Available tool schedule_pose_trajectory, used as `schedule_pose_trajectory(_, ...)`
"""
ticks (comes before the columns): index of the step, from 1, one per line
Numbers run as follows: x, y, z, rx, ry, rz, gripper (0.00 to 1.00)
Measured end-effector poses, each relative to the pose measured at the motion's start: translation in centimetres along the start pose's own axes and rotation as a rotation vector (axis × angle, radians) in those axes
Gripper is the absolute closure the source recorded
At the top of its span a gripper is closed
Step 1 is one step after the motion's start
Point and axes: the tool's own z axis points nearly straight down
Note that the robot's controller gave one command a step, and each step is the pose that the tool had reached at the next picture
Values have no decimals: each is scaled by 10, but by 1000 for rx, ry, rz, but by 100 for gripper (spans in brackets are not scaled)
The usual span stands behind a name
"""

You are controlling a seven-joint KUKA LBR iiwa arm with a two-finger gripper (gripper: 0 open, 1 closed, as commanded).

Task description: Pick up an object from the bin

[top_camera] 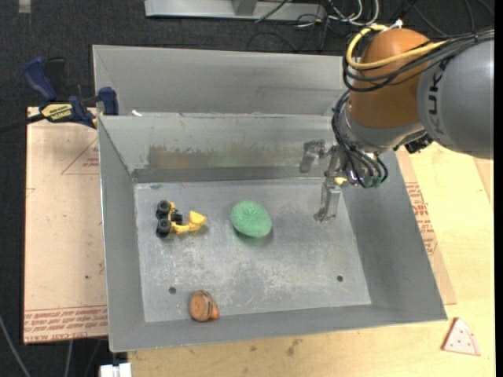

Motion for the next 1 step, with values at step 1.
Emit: schedule_pose_trajectory(1, -1, 0, -5, 1, -7, -1, 0)
